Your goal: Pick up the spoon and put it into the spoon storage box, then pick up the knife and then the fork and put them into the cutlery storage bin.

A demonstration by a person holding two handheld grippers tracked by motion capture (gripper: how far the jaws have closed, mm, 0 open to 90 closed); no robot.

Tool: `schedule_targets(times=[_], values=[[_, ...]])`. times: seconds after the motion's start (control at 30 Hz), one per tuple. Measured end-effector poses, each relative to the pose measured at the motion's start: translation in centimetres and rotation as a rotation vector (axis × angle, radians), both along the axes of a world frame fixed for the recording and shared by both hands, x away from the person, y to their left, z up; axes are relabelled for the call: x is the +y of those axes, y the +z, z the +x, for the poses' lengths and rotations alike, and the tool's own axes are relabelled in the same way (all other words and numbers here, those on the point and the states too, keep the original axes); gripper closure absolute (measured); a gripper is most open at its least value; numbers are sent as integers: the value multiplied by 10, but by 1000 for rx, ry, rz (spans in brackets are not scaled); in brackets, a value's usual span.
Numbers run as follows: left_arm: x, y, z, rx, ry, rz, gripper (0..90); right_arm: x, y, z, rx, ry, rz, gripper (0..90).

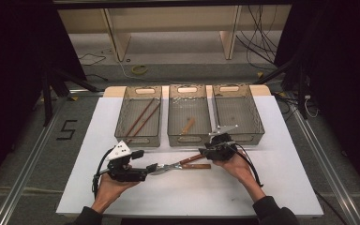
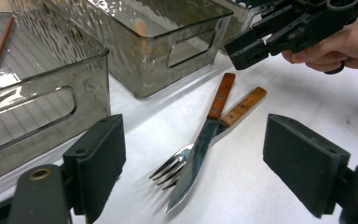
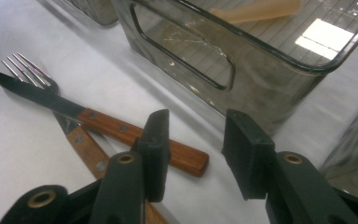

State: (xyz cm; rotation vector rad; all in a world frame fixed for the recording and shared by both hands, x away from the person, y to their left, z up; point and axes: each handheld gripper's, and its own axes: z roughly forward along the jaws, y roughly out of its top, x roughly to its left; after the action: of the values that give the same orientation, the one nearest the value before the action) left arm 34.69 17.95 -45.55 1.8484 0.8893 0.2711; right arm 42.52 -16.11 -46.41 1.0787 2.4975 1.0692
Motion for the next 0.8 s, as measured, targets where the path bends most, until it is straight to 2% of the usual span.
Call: schedule_targets(times=[0.8], values=[[4,-4,-9,6,0,4,205,9,-18,12,-5,1,-71,823]])
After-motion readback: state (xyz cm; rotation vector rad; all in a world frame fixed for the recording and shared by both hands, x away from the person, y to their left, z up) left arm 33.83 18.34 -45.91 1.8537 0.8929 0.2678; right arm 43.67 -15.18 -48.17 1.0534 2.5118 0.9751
